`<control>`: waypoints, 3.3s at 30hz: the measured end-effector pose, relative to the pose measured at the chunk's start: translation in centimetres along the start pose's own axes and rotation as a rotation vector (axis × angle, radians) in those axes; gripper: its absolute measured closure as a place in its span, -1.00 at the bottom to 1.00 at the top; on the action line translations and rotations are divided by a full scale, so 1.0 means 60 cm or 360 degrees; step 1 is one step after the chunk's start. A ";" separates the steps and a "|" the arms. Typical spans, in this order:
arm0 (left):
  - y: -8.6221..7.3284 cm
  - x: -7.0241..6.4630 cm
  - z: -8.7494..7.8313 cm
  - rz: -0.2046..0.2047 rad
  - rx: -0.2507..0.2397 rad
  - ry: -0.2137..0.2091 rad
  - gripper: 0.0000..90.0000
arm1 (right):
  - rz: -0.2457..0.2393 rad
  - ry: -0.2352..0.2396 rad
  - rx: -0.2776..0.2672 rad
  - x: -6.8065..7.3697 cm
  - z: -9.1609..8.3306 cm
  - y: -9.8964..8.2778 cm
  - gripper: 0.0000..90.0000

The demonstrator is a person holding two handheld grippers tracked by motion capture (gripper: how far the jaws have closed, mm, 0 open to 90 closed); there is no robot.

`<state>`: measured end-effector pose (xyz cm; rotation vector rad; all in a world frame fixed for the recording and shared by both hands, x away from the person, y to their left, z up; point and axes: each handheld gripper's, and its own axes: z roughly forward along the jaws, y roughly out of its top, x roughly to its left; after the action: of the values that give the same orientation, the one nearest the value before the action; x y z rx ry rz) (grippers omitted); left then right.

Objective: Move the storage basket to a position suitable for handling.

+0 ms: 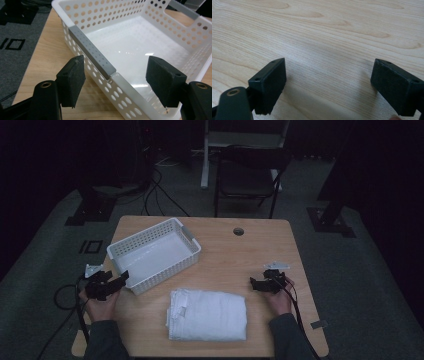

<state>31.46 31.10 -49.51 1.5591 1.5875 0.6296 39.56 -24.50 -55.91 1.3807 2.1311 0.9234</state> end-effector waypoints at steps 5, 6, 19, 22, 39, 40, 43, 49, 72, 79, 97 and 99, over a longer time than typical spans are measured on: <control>-0.006 -0.009 0.009 0.0039 0.0025 0.0040 -0.26 | 0.0004 -0.0004 -0.0002 0.001 -0.001 -0.001 -0.69; -0.007 -0.010 0.010 0.0042 0.0031 0.0042 -0.25 | 0.0003 -0.0003 -0.0003 0.001 -0.001 -0.001 -0.69; -0.012 -0.018 0.022 0.0052 0.0101 0.0084 -0.08 | 0.0007 -0.0011 0.0010 0.009 -0.006 0.001 -0.46; -0.011 -0.021 0.022 0.0067 0.0100 0.0099 -0.06 | 0.0005 -0.0012 0.0013 0.012 -0.008 0.002 -0.34; -0.004 -0.057 0.043 0.0124 0.0103 0.0015 0.03 | -0.0048 0.0034 -0.0106 0.049 -0.032 0.028 0.00; -0.003 -0.060 0.045 0.0138 0.0108 0.0013 0.03 | -0.0059 0.0045 -0.0113 0.053 -0.034 0.030 0.01; 0.002 -0.074 0.053 0.0187 0.0116 0.0004 0.04 | -0.0069 0.0070 -0.0134 0.062 -0.040 0.036 0.05; 0.011 -0.102 0.072 0.0278 0.0135 -0.0029 0.07 | -0.0037 0.0134 -0.0193 0.066 -0.051 0.055 0.11; 0.028 -0.192 0.127 0.0450 0.0145 -0.0181 0.19 | 0.0031 0.0143 -0.0346 0.076 -0.057 0.120 0.10; 0.029 -0.203 0.135 0.0469 0.0145 -0.0194 0.24 | 0.0032 0.0116 -0.0282 0.078 -0.046 0.113 0.13; 0.039 -0.187 0.142 0.0340 0.0088 -0.0227 0.20 | 0.0069 0.0139 -0.0190 0.080 -0.029 0.104 0.28; 0.041 -0.184 0.134 0.0309 0.0056 -0.0258 0.15 | 0.0061 0.0109 -0.0213 0.081 -0.036 0.105 0.21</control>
<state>38.47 19.14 -49.76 1.7585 1.3445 0.5661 40.08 -18.96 -49.87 1.3454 2.0573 1.1217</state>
